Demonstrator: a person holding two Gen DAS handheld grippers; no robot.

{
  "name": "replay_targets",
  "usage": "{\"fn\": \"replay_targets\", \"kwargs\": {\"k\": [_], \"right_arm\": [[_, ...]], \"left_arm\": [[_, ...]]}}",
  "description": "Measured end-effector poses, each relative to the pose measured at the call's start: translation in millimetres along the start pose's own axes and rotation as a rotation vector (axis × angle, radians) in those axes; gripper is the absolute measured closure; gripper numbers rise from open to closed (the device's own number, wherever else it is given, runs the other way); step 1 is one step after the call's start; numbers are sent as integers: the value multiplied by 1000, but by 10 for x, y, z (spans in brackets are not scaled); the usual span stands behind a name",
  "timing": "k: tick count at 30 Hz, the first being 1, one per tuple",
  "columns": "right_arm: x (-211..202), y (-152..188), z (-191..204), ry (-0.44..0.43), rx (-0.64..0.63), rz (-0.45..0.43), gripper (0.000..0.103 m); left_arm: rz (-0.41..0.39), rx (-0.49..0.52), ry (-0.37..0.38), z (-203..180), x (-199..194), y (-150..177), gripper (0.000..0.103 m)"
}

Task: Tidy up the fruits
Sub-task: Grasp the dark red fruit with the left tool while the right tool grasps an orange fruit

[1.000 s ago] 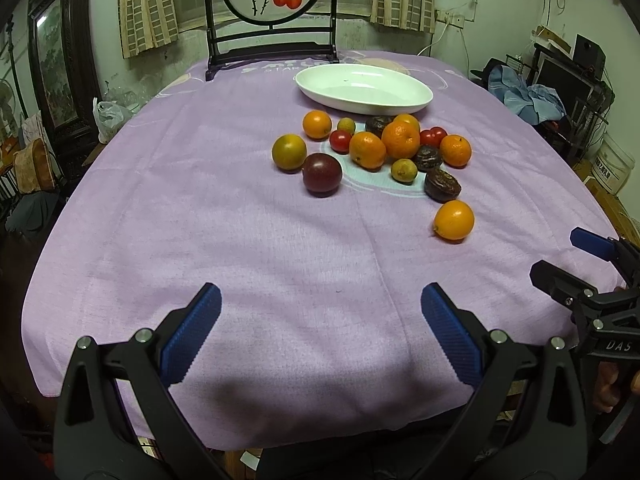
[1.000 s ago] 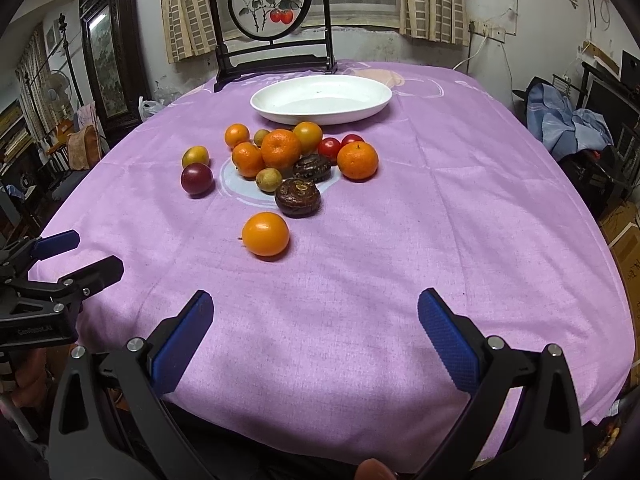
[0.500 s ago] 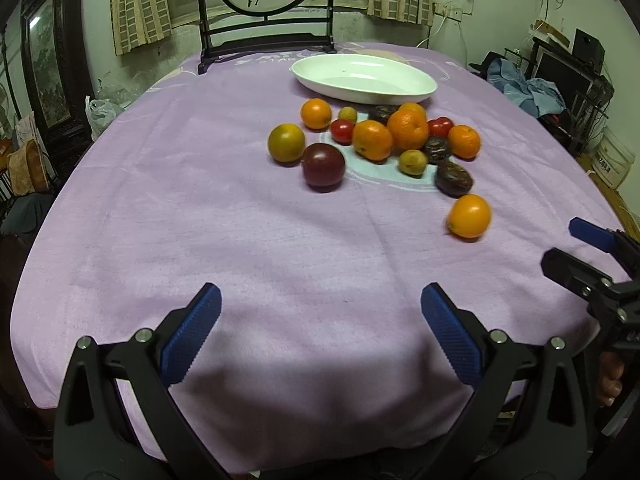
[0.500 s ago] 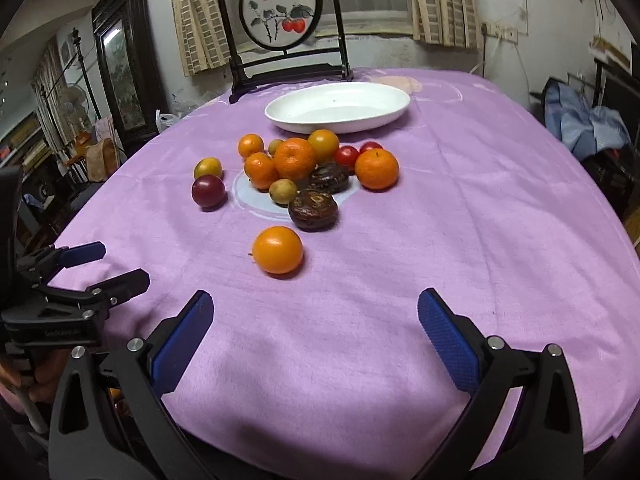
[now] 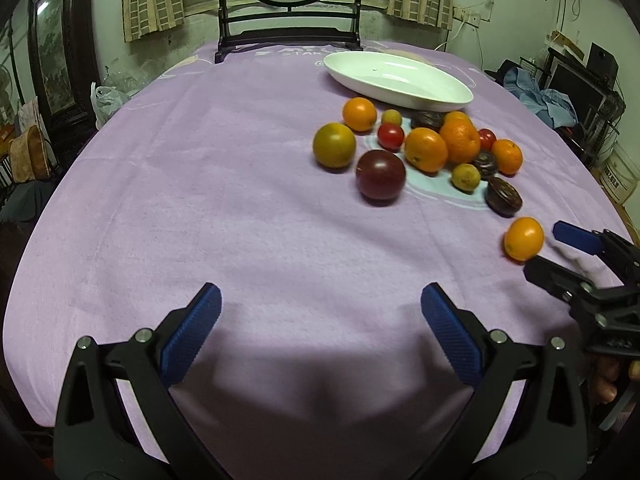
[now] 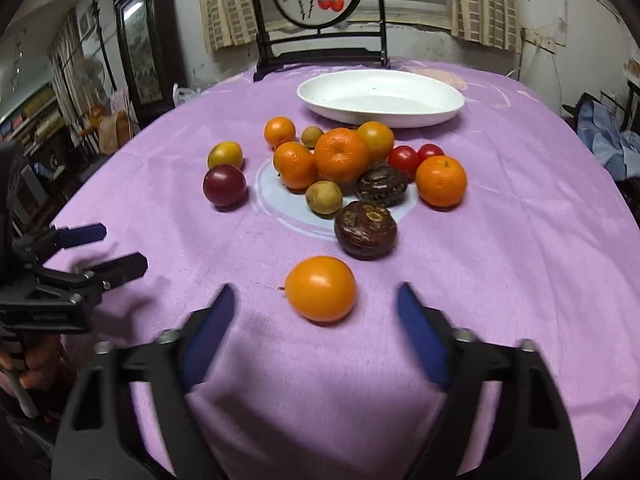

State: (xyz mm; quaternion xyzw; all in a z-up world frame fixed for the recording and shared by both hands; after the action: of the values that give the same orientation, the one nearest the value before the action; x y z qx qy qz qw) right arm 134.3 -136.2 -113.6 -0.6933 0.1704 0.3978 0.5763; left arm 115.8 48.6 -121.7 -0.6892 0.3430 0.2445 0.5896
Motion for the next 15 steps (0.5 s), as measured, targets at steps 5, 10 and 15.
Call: {"fn": "replay_targets", "kwargs": {"k": [5,10,15], "right_arm": [[154,19,8,-8,-7,59,44],[166,32,-11,-2,-8,60,59],[141,34,-57,-81,51,57,60]], "left_arm": [[7,-22,17,86,65,-98,2],[14,-34,73,33,181,-270,2],[3,33,132,-205,335,-528,7]]}}
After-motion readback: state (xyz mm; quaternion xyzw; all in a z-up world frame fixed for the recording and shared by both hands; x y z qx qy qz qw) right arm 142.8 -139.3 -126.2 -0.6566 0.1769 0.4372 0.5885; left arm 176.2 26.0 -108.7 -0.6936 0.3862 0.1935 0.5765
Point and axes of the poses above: each gripper's, at about its wrist camera, not at the fingertips, and x roughly the way its jaws point, z to its left, y to its underside, the point moved 9 cm from there along x, roughly the way its jaws point, and after that the axes turned 11 degrees about y, right-handed, at the moved point
